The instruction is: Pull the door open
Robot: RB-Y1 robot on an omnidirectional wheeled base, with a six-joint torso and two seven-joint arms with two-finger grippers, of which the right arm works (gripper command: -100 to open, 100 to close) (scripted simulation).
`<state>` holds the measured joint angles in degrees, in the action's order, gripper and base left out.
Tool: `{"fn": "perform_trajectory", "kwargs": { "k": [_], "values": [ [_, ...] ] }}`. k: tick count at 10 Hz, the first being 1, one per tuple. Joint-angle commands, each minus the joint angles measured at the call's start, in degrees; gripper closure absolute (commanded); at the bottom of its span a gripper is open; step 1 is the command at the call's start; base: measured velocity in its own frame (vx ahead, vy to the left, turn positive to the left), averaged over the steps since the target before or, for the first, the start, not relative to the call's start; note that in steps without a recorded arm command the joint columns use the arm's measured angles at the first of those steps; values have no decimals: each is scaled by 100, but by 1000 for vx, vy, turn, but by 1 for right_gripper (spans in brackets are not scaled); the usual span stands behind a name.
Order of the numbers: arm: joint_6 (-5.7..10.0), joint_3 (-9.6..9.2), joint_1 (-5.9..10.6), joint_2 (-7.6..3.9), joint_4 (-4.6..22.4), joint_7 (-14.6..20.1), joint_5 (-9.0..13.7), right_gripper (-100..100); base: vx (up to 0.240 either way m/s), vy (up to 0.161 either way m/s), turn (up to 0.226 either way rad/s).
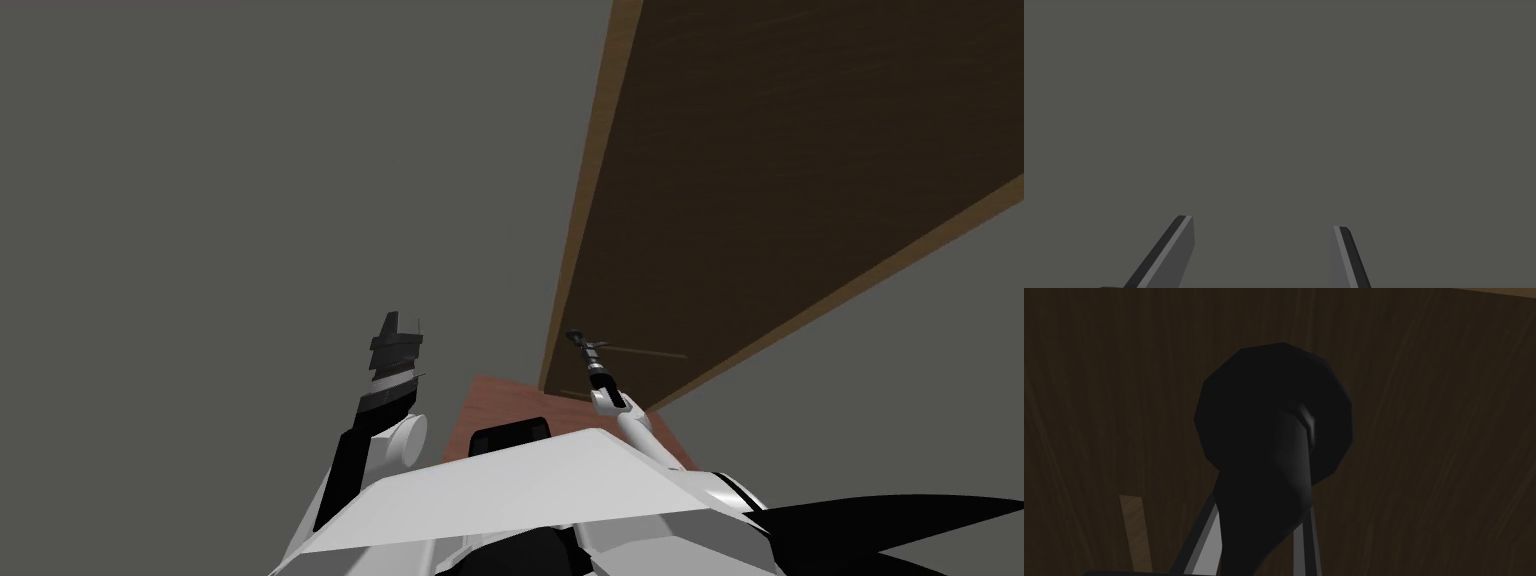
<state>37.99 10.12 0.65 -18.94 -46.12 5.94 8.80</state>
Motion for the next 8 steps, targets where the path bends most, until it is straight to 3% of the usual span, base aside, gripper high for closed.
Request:
{"fn": "perform_trajectory", "kwargs": {
  "k": [1, 8],
  "values": [
    [8, 4, 4, -7, -7, -5, -1, 100, 0, 0, 0],
    [229, -368, -228, -300, -99, 442, -121, 100, -182, -44, 115]
  ]
}}
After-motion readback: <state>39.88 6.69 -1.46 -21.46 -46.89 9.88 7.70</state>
